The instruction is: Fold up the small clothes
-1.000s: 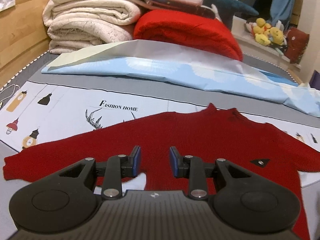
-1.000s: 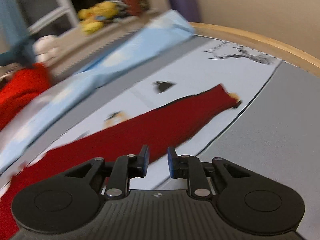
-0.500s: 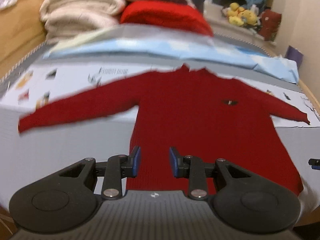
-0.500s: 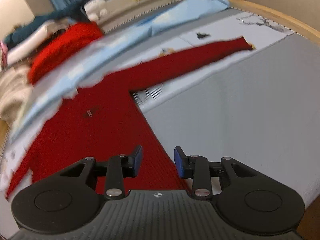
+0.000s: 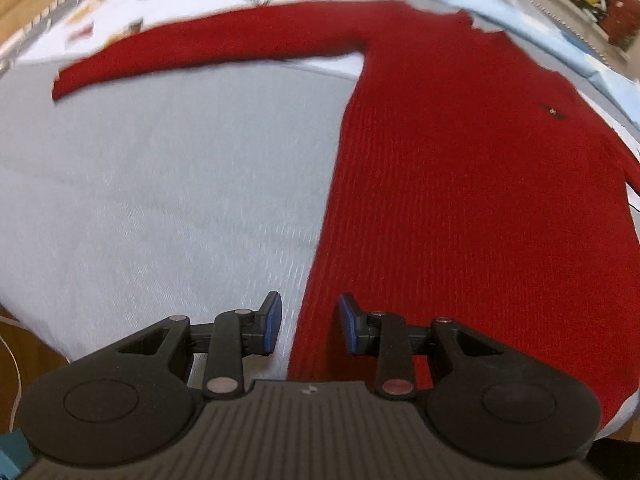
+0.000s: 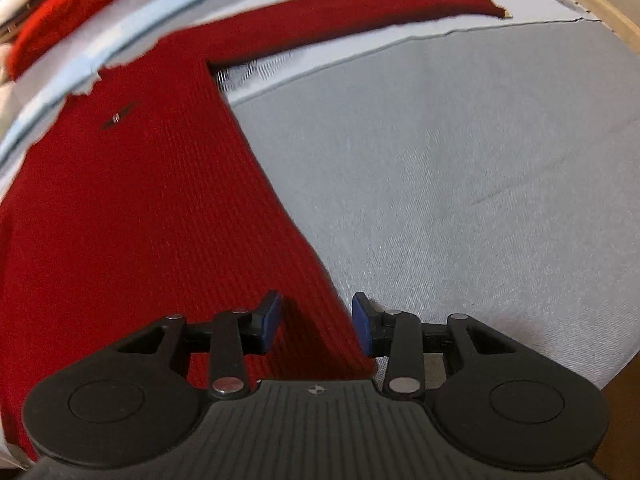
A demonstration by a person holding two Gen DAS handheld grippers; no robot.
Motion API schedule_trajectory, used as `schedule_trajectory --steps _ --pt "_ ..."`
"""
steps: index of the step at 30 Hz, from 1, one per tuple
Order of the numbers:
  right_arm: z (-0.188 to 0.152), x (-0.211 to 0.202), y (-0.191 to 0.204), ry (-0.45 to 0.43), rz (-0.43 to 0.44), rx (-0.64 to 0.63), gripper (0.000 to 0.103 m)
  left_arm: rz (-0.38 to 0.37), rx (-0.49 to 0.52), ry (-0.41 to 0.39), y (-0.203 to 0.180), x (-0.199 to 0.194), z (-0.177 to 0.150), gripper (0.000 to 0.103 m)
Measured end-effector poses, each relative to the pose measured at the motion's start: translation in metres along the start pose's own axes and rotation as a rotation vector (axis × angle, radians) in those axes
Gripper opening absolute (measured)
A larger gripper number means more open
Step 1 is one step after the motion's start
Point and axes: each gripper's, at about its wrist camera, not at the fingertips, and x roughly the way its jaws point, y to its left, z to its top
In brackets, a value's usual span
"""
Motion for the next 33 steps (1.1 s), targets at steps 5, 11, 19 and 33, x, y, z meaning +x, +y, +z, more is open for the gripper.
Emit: schedule_trajectory --steps 5,11,19,33 --pt "-0.003 0.007 0.009 0.015 -0.045 -0.079 0.039 -0.031 0.007 0.054 -0.001 0.010 -0.003 0.034" --pt "-0.006 -0.007 0.002 -0.019 -0.009 -0.080 0.009 -0.032 0.045 0.007 -0.004 -0.001 -0.003 0.008" --pt "-0.006 -0.028 -0.025 -0.079 0.021 -0.045 0.005 -0.082 0.137 -0.067 -0.014 -0.039 -0.018 0.006" --pt "-0.019 -0.056 -0.026 -0.147 -0.015 -0.097 0.017 -0.002 0.241 -0.106 -0.034 -0.042 -0.025 0.017"
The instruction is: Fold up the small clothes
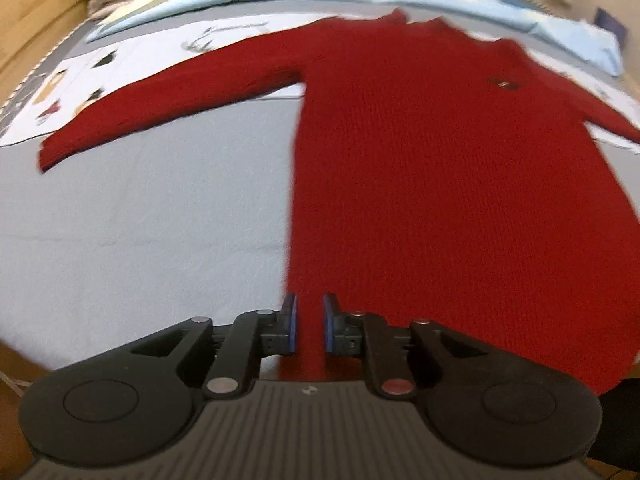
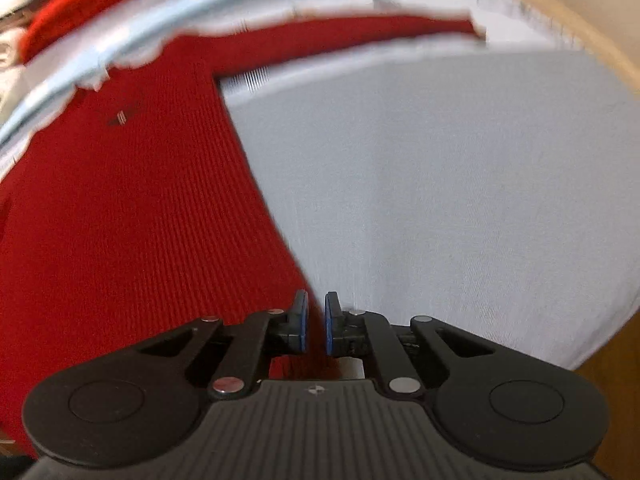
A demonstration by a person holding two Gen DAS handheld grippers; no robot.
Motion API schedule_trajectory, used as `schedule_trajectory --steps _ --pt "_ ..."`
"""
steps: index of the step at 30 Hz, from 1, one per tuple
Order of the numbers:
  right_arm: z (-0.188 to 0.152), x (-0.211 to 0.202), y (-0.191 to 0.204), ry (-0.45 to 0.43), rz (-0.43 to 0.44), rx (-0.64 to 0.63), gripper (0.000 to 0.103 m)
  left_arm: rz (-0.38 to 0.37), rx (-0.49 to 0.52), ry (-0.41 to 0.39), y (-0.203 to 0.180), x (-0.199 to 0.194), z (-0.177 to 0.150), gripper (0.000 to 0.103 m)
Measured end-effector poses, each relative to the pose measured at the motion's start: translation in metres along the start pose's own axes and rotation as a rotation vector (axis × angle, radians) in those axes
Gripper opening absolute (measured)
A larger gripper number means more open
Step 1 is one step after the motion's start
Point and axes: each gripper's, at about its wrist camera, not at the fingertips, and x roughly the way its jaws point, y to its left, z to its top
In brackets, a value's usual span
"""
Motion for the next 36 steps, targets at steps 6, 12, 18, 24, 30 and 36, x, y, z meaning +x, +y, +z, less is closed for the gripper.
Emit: schedule_trajectory --steps 6,12,18,24,30,36 --pt "-0.015 0.026 0.020 0.171 0.020 -0.120 0.036 -0.015 0.037 0.181 -0.012 0.034 -0.007 0.029" --pt "-0.009 0.013 0.025 0.094 0.007 -0.100 0.037 -0.028 0.027 0.087 -0.016 0.015 0.004 0.034" --pt "-0.003 -0.002 0.047 -0.065 -0.033 -0.162 0.041 0.024 -0.053 -0.038 -0.013 -0.006 0.022 0.035" --pt "0.002 -0.008 0.079 -0.146 0.009 -0.227 0.045 0.034 -0.198 -0.202 -0.005 -0.038 0.044 0.035" --pt "0.008 -0.009 0.117 -0.227 0.037 -0.255 0.045 0.081 -0.191 -0.344 -0.001 -0.071 0.081 0.035" --pt "0.009 -0.013 0.149 -0.306 0.043 -0.251 0.045 0.136 -0.151 -0.442 0.023 -0.077 0.165 0.049"
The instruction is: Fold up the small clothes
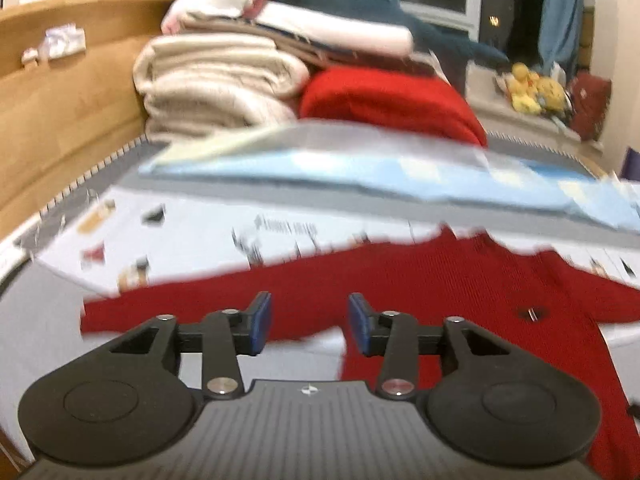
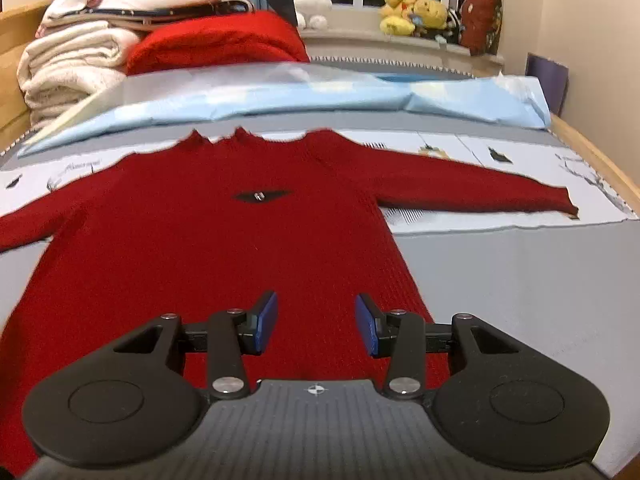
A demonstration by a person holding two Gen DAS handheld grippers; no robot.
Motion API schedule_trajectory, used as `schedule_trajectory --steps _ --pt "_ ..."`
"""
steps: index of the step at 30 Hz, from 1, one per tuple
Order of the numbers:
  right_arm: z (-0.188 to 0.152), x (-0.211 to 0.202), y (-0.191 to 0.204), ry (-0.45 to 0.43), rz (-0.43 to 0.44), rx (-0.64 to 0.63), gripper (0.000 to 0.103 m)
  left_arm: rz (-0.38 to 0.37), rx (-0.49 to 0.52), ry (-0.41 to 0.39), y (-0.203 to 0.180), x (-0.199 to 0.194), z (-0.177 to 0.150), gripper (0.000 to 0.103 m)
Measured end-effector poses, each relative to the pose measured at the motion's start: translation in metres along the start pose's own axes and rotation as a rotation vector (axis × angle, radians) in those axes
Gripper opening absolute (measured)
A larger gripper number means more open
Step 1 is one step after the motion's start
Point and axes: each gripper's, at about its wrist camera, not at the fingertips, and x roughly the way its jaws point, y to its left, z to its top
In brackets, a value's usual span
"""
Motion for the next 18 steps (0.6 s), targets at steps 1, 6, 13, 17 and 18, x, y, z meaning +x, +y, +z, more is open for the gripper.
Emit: schedule_trajectory --steps 1,6,13,17,18 --pt "0.001 0.000 0.004 -0.012 -0.009 -0.010 0.045 0.009 0.006 -0.012 0.005 0.007 0.010 0.049" --pt "0.006 0.006 0.013 -0.033 -0.006 -0.011 0.044 0.024 -0.009 -0.033 0.034 0.049 0.005 0.051" --pt "0.023 0.017 0.029 -0.080 -0.008 -0.034 0.044 0.008 -0.116 0.069 0.071 0.096 0.001 0.050" --pt "0.062 0.024 0.049 -0.122 0.042 0.002 0.044 0.009 -0.231 0.124 0.100 0.122 -0.009 0.043" --pt "0.073 0.027 0.056 -0.134 0.055 0.004 0.044 0.018 -0.264 0.142 0.109 0.128 -0.011 0.035"
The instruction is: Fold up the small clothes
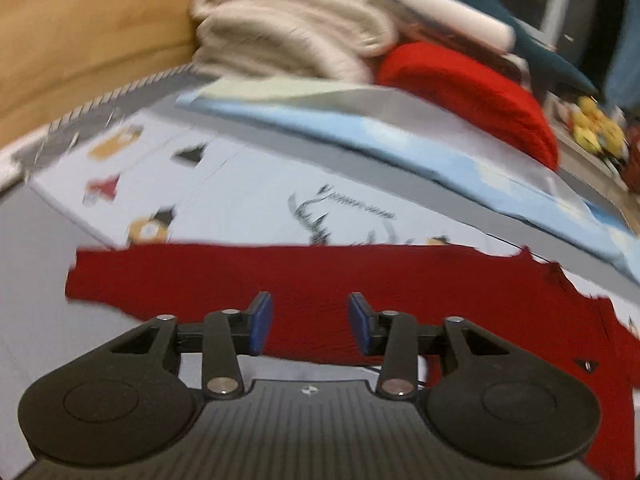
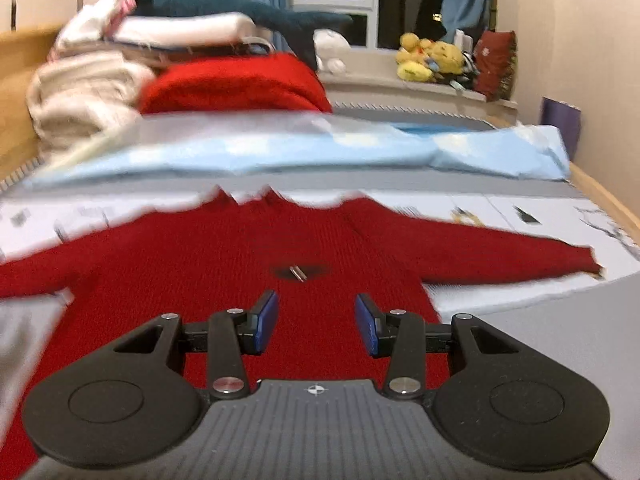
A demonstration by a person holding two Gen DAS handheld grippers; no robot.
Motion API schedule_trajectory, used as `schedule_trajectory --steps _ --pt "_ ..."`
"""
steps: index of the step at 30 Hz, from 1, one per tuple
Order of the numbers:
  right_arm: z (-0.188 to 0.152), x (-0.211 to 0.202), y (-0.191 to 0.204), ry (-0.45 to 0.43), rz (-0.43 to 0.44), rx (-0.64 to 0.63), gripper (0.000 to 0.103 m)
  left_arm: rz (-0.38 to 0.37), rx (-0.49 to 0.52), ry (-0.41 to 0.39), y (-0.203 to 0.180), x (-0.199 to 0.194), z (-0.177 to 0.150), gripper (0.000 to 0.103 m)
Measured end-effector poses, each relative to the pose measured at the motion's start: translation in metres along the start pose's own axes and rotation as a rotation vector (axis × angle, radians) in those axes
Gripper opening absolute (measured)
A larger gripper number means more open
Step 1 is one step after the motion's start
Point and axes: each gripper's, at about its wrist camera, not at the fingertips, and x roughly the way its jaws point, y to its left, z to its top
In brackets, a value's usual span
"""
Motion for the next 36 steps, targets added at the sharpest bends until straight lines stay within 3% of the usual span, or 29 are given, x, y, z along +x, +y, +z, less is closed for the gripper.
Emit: schedule_trajectory --steps 2,5,8,9,11,12,14,19,26,36 --pt "0.021 0.013 0.016 -0.014 0.035 0.001 0.044 0.029 -0.058 0.012 0.019 0.010 0.000 0.025" --pt "0.041 0.034 0.036 -0.036 0.144 0.020 0.044 0.084 -0.110 0.022 0.047 0.023 -0.001 0.024" --pt "0.035 0.048 0.051 -0.036 0.231 0.003 0.044 0.131 -0.151 0.039 0.073 0.035 -0.004 0.024" --pt "0.027 0.051 0.055 -0.031 0.238 -0.014 0.044 0.148 -0.160 0.047 0.081 0.039 -0.004 0.025" --pt "0.017 0.064 0.066 0.073 0.206 -0.063 0.044 0.167 -0.178 0.051 0.094 0.047 -0.004 0.031" --pt "0.015 0.070 0.068 0.112 0.218 -0.050 0.043 0.175 -0.192 0.053 0.100 0.050 -0.004 0.039" --pt "0.015 0.078 0.070 0.139 0.274 -0.023 0.042 0.186 -0.263 0.071 0.113 0.058 -0.003 0.044" --pt "0.019 0.091 0.081 0.163 0.278 -0.076 0.041 0.170 -0.431 0.112 0.134 0.077 -0.003 0.045" --pt "0.017 0.102 0.079 0.233 0.304 -0.085 0.041 0.222 -0.443 0.166 0.135 0.097 -0.005 0.045" --pt "0.014 0.110 0.082 0.277 0.300 -0.099 0.041 0.241 -0.435 0.164 0.132 0.105 -0.003 0.047"
